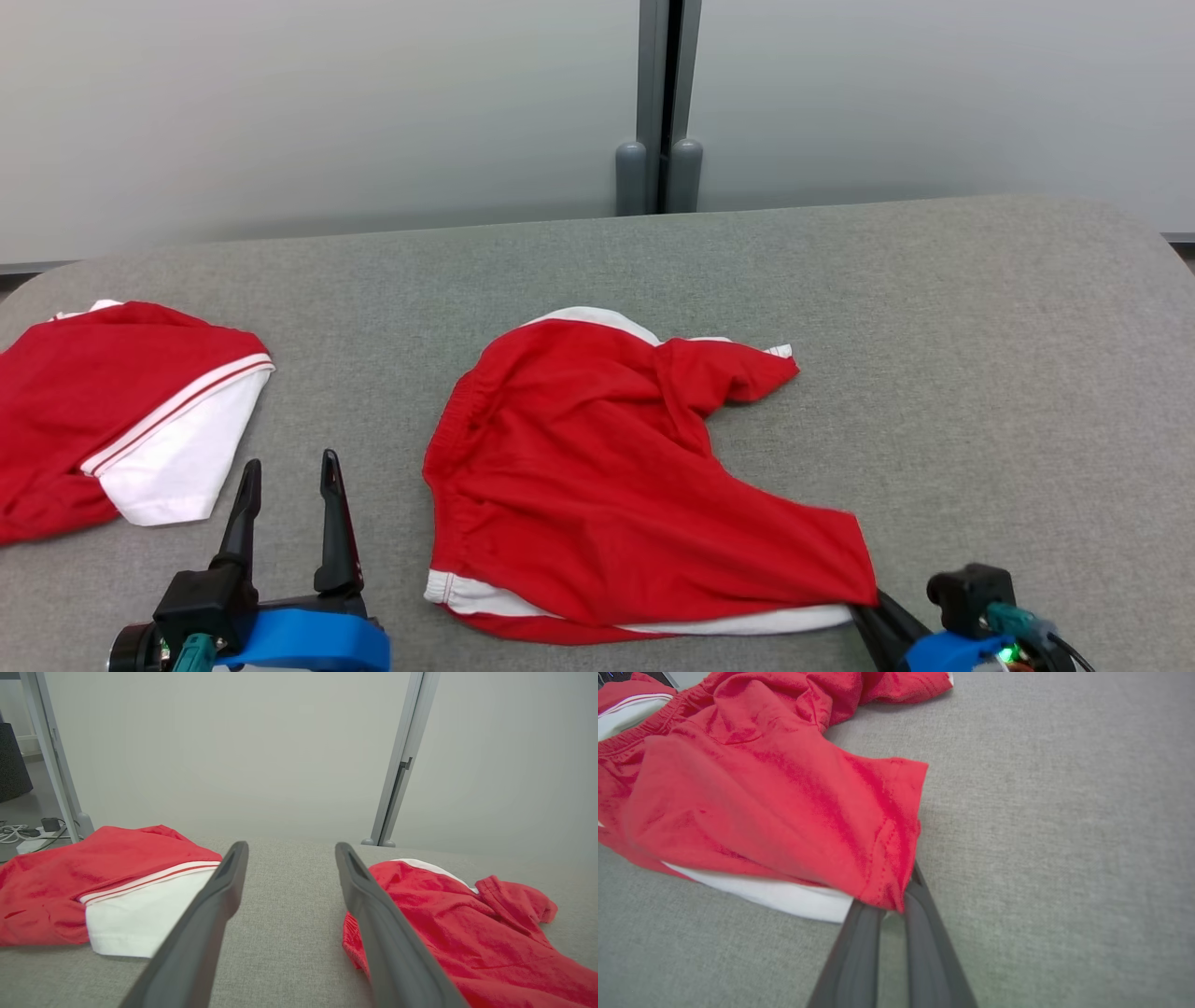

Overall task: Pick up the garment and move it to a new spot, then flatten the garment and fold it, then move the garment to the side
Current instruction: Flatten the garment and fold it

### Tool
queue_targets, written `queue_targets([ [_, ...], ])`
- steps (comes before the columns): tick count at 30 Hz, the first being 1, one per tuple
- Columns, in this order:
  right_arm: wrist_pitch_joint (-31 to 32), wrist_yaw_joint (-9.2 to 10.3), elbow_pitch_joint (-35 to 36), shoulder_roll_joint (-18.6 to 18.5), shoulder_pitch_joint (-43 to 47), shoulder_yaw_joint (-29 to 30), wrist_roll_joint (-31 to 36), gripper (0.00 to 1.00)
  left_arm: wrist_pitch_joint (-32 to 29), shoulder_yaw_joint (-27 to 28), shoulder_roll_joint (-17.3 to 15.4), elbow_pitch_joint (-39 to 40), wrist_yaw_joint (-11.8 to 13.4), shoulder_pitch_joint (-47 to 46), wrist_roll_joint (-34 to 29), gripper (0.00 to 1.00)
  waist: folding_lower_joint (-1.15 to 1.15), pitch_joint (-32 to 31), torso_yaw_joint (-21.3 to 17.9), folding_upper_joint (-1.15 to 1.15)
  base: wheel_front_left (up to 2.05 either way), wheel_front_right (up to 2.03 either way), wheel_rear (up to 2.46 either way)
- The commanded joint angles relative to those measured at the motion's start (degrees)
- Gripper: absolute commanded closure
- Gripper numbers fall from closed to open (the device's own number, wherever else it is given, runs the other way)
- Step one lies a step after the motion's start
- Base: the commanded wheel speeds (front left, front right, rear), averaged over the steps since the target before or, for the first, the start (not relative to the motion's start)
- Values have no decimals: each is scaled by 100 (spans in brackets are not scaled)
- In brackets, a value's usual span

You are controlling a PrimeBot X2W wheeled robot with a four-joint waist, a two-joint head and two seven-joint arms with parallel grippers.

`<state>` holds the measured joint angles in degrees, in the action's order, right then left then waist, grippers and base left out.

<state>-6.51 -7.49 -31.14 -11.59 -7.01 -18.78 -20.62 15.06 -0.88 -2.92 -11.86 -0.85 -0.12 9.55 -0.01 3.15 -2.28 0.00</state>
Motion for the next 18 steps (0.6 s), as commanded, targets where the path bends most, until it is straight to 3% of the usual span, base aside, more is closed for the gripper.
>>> queue_targets([
  [1, 115, -1, 203, 6, 227, 121, 25, 100, 17, 1, 5, 29, 26, 48, 13, 0, 1, -8, -17, 0, 0, 0, 0],
  [2, 217, -1, 366, 11, 369, 232, 83, 94, 17, 5, 5, 30, 29, 65, 19, 0, 1, -12, -30, 0, 0, 0, 0],
  [4, 374, -1, 704, 46, 606, 448, 207, 0, 17, 16, 5, 11, 21, 72, 24, 0, 1, -19, -44, 0, 0, 0, 0],
  [18, 877, -2, 2589, 335, 1129, 1443, 559, 0, 17, 65, 5, 39, -2, 8, -42, 0, 1, 8, -129, 0, 0, 0, 0],
])
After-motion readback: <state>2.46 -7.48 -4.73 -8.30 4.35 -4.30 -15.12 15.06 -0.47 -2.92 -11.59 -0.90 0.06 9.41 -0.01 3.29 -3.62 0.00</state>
